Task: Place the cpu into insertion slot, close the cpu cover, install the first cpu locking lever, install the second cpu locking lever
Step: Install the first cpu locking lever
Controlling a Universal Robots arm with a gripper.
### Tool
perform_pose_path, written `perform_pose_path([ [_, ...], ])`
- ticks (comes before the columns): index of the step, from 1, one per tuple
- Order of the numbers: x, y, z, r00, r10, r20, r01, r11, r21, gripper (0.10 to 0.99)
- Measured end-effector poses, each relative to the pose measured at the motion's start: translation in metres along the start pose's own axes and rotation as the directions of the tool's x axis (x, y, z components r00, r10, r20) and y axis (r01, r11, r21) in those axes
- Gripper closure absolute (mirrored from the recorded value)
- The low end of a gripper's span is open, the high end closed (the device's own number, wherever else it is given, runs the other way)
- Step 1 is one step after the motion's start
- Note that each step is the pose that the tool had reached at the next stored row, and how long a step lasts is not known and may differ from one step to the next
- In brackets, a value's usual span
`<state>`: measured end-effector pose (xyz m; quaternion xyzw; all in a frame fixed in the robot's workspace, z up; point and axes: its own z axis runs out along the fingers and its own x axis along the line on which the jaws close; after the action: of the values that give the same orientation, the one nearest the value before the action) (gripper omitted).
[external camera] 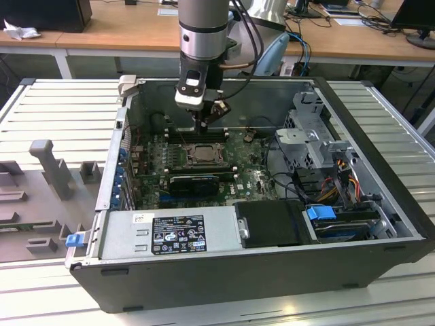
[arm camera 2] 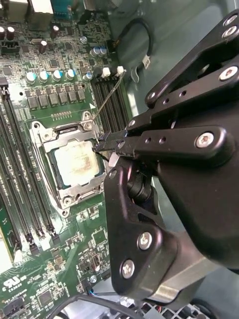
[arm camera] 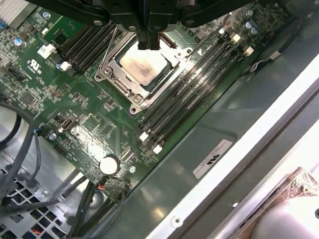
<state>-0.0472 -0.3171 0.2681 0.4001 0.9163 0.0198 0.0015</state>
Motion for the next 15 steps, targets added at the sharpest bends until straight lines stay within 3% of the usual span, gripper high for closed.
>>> perform_pose_path([
  [9, 0.0000, 0.0000, 0.0000, 0.9985, -0.054, -0.0021, 0.054, 0.9985, 0.001, 0.980],
  [15, 0.0000, 0.0000, 0.0001, 0.9939, -0.110, -0.0042, 0.110, 0.9939, 0.001, 0.980],
])
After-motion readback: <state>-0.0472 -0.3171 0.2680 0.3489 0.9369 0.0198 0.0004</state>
